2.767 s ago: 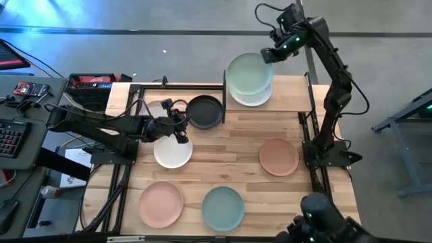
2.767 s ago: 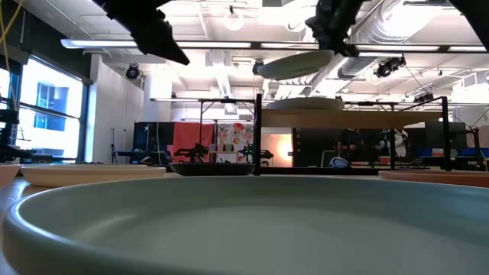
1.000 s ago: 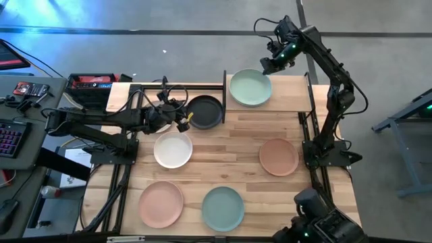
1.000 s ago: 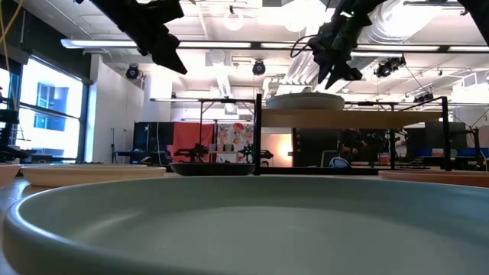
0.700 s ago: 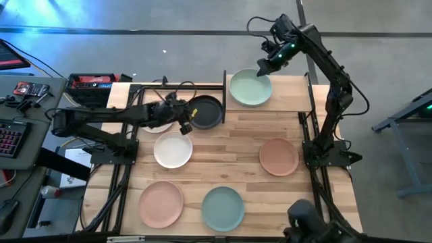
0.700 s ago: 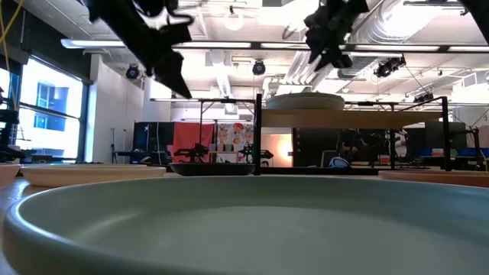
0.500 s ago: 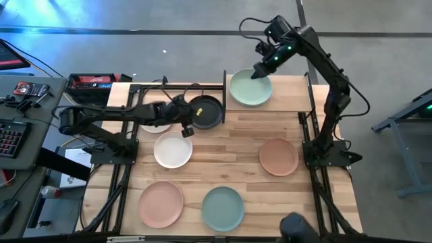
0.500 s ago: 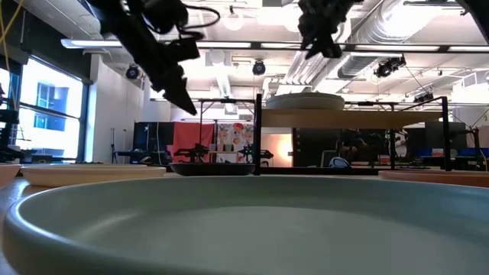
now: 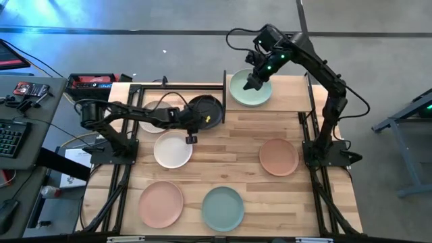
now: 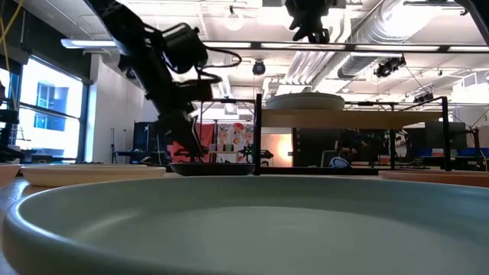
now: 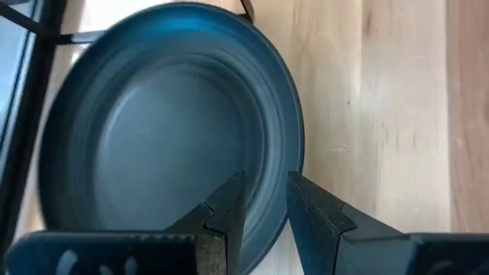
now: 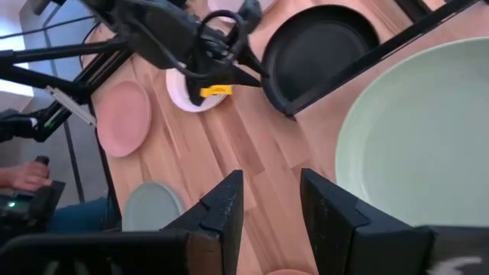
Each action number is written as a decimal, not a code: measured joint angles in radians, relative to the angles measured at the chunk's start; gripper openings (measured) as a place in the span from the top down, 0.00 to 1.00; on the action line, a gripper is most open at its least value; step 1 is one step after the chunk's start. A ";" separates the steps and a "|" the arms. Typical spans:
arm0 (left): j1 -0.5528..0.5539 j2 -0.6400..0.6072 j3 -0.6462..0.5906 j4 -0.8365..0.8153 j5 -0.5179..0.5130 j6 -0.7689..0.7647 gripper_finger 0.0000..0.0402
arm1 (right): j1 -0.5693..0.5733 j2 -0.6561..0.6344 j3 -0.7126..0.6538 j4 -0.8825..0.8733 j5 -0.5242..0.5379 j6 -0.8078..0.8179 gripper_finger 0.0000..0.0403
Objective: Place and stack plates onto a shelf
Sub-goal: Stack the black plate on top of the green plate on the shelf
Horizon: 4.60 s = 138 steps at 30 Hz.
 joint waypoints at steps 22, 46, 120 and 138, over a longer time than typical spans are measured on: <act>0.015 0.069 0.001 0.002 0.046 0.088 0.79 | 0.011 0.001 0.000 -0.016 0.076 0.007 0.73; -0.068 0.049 0.000 -0.033 -0.065 0.113 0.99 | 0.011 0.001 0.000 -0.021 0.118 0.061 0.73; -0.672 -0.419 0.001 -0.226 -0.478 0.545 0.98 | 0.613 0.174 -0.003 0.074 0.629 0.872 0.96; -0.679 -0.385 0.000 -0.199 -0.609 0.355 0.79 | 0.593 0.172 -0.003 -0.001 0.591 0.891 1.00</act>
